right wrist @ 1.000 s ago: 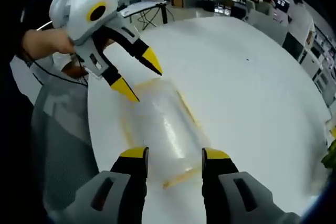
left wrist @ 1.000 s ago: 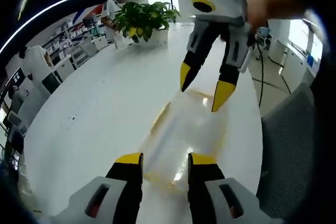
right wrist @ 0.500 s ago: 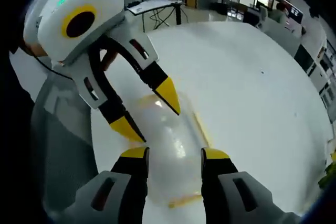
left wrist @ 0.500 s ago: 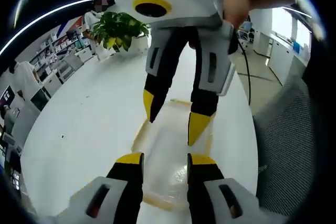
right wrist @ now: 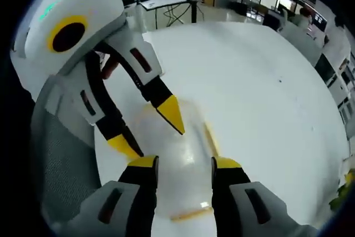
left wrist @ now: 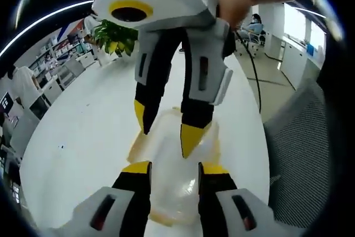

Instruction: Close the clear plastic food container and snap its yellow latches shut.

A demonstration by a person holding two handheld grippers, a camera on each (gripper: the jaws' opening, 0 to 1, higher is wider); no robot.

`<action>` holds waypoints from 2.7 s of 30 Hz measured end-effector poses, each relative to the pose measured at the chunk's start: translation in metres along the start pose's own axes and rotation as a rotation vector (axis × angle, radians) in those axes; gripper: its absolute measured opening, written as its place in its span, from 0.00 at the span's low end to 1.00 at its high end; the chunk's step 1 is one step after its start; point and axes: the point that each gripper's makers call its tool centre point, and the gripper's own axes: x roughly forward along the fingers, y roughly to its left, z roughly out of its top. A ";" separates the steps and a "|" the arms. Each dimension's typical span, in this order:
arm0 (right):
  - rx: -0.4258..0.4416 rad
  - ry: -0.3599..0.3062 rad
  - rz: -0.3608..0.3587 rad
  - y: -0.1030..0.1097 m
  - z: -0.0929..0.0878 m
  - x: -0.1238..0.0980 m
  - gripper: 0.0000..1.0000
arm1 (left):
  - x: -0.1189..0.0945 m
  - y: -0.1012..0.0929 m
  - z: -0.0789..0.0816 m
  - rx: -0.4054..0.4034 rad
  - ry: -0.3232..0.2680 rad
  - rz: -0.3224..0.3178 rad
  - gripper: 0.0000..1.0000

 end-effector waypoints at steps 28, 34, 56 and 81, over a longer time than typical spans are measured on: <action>-0.072 0.159 0.118 -0.018 0.006 0.020 0.35 | 0.022 -0.025 -0.012 0.224 0.074 0.039 0.48; -0.066 0.225 0.174 -0.021 -0.001 0.026 0.32 | 0.024 -0.023 -0.012 0.225 0.019 0.067 0.47; -0.123 0.341 0.259 -0.018 -0.004 0.029 0.28 | 0.026 -0.023 -0.015 0.266 0.006 0.092 0.44; -0.151 0.424 0.313 -0.014 -0.006 0.033 0.27 | 0.028 -0.023 -0.014 0.264 -0.029 0.087 0.39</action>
